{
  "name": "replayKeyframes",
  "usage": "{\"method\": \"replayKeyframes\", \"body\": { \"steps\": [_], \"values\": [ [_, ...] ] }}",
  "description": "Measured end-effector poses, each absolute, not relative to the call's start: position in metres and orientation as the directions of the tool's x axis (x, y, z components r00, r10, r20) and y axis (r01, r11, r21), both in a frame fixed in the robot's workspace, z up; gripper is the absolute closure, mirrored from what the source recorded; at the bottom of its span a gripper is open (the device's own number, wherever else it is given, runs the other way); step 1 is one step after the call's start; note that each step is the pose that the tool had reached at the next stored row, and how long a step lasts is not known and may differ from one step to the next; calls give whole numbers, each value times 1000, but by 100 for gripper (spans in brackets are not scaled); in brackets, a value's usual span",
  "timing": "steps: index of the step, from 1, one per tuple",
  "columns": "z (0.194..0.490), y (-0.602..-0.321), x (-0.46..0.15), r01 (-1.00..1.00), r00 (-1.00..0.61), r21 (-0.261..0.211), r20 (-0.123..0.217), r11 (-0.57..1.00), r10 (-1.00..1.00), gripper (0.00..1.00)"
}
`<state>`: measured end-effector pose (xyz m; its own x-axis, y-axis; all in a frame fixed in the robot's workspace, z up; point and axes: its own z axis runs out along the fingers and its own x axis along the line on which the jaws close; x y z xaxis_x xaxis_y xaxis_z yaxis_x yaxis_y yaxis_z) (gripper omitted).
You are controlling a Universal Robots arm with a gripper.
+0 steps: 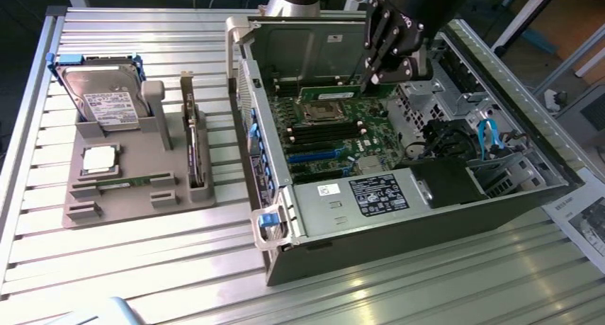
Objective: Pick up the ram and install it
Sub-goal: 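Pick up the ram and move it above insertion slot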
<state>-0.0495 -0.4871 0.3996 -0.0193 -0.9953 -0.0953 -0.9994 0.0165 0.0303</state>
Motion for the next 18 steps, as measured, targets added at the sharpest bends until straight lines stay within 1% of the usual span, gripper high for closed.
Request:
{"method": "replayKeyframes", "body": {
  "steps": [12,18],
  "values": [
    [396,-478,-48,-999,-19,30,-100,16,-995,88],
    [394,-466,-47,-999,-19,30,-103,16,-995,88]
  ]
}}
